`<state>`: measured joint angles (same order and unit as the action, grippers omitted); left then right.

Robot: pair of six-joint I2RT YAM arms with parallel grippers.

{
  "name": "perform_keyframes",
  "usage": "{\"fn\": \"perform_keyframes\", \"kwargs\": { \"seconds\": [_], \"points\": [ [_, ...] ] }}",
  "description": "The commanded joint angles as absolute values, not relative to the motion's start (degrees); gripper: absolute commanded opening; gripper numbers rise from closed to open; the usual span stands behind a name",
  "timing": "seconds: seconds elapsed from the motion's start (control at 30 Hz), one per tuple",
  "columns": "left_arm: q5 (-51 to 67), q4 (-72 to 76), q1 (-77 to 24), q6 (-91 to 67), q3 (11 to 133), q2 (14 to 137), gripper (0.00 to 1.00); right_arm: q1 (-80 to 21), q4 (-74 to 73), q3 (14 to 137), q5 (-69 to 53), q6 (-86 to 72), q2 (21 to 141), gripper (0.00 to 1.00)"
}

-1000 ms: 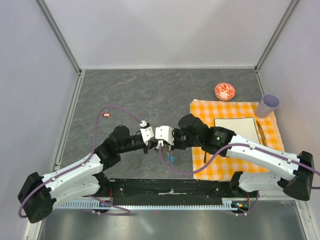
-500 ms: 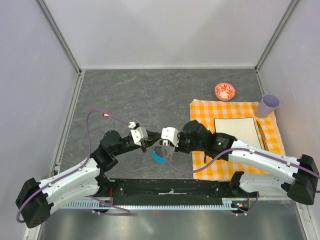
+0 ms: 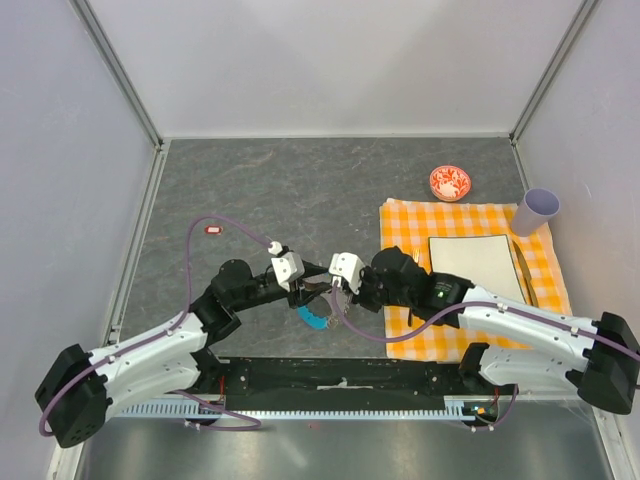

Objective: Put the keys on the keyring

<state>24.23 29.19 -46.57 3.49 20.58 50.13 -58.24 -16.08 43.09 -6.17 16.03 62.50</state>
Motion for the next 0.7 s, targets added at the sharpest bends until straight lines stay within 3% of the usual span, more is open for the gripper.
{"fn": "perform_keyframes", "kwargs": {
  "seconds": [0.0, 0.27, 0.43, 0.67],
  "points": [
    [26.01, 31.12, -45.88, 6.58, 20.04, 52.20, 0.48, -58.01, -11.07, 43.42, -6.50, 14.06, 59.51, 0.00],
    [41.29, 37.70, -41.23, 6.15, 21.44, 62.83, 0.51, -58.10, -11.51, 42.98, -6.24, 14.94, 57.66, 0.00],
    [55.50, 43.15, -35.78, 5.27, 24.87, 71.62, 0.47, -58.10, -11.51, 42.89, -6.68, 15.38, 57.31, 0.00],
    [64.25, 43.15, -34.28, 3.69, 28.74, 76.99, 0.43, -58.10, -11.69, 42.72, -6.50, 15.73, 56.87, 0.00]
  ]
}}
